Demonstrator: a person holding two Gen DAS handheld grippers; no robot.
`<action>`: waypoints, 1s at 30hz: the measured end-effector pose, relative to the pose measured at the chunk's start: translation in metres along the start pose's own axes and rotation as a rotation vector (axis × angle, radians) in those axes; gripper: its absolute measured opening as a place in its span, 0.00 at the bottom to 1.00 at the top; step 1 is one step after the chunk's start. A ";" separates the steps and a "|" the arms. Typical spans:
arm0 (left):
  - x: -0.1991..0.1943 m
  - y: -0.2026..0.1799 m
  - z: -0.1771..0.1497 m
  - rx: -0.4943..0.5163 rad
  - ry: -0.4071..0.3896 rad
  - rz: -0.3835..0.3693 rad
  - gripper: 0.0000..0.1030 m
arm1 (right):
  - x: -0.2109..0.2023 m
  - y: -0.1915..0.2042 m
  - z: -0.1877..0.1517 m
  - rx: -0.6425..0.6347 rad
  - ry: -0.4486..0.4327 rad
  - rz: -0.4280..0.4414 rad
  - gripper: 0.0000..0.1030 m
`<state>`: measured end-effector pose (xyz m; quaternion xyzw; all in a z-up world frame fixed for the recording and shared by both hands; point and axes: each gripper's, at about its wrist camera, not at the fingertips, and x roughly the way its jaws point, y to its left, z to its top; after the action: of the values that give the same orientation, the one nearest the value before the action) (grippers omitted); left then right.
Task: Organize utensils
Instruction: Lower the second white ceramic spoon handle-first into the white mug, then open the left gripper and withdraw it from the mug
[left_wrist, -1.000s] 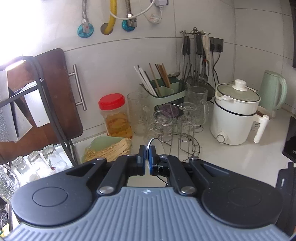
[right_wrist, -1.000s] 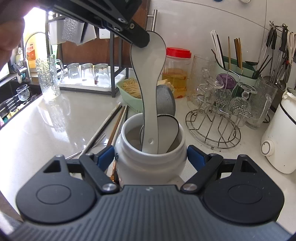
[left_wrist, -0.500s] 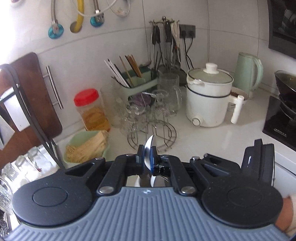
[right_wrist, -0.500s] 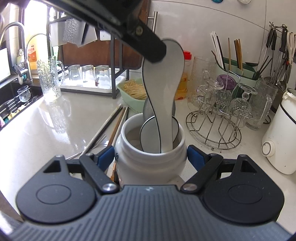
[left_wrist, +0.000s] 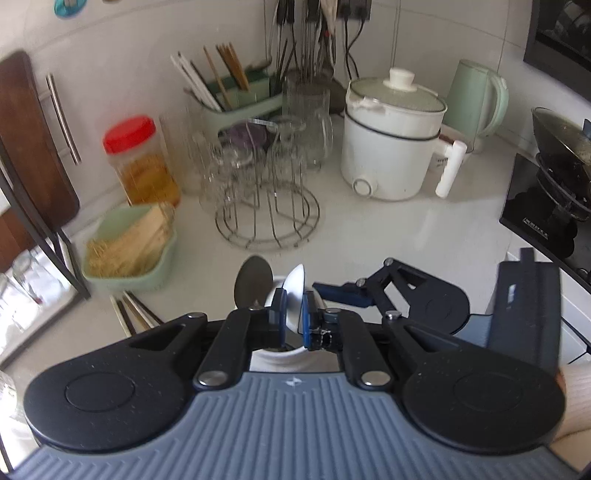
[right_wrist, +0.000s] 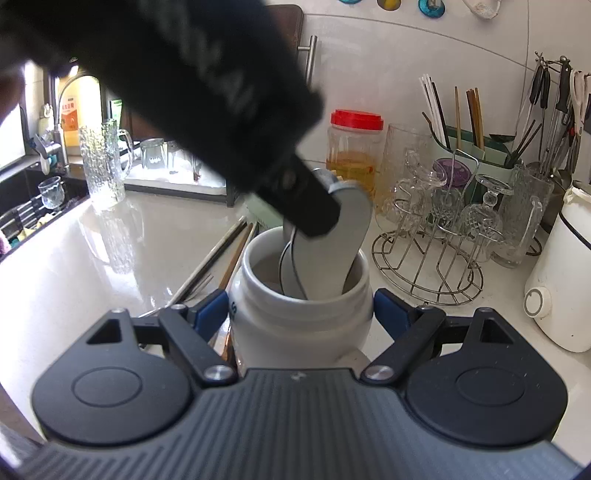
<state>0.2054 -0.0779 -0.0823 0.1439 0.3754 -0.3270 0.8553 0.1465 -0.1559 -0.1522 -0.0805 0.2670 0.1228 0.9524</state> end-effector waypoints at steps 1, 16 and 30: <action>0.003 0.002 0.000 -0.007 0.012 -0.007 0.09 | 0.000 -0.001 0.000 0.001 -0.002 0.003 0.85; 0.018 0.014 0.004 -0.080 0.077 -0.050 0.10 | -0.001 -0.002 -0.005 -0.006 -0.022 0.018 0.85; -0.007 0.027 0.002 -0.192 0.005 -0.001 0.11 | -0.001 -0.001 -0.004 -0.010 -0.019 0.015 0.85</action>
<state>0.2210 -0.0557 -0.0761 0.0619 0.4071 -0.2897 0.8640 0.1441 -0.1578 -0.1553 -0.0821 0.2578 0.1320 0.9536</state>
